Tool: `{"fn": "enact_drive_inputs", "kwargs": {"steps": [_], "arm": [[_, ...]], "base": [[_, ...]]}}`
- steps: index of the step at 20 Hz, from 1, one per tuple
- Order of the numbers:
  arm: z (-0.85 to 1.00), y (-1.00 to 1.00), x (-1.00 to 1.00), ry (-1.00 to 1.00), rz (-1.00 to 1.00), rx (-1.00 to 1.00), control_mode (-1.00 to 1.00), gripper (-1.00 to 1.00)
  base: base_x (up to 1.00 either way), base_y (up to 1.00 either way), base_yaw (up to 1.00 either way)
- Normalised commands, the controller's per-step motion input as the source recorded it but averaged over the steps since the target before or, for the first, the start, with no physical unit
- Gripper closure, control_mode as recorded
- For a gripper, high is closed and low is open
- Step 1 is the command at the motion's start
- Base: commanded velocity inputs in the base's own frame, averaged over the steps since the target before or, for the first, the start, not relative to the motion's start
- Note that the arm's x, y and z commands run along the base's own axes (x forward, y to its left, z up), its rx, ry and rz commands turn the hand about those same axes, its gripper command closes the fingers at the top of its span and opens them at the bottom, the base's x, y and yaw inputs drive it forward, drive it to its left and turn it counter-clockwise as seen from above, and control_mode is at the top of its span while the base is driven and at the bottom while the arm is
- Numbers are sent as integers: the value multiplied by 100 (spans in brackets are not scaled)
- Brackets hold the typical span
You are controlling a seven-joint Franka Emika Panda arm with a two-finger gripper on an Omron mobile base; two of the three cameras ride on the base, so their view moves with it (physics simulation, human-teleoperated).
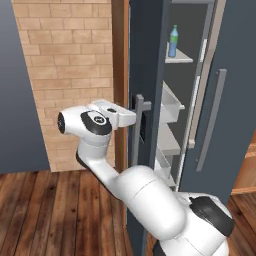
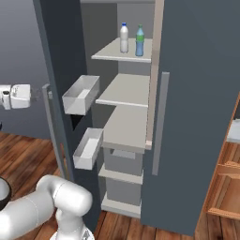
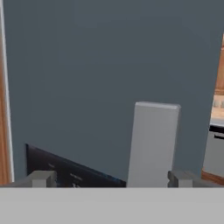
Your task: Take the bottled waters from the counter and place them in the freezer to freeze. Close the freezer door after placing the bottles.
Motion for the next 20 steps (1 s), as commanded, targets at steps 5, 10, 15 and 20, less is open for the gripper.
{"fn": "enact_drive_inputs", "kwargs": {"steps": [5,10,15,20], "arm": [[-2,-53,0,0,10,0,-100,-100],[-4,-56,2,0,8,0,-100,-100],[-2,-57,18,0,2,0,-100,-100],[-3,-49,28,0,0,0,-100,-100]], "base": [[0,0,0],[0,0,0],[0,0,0],[0,0,0]]}}
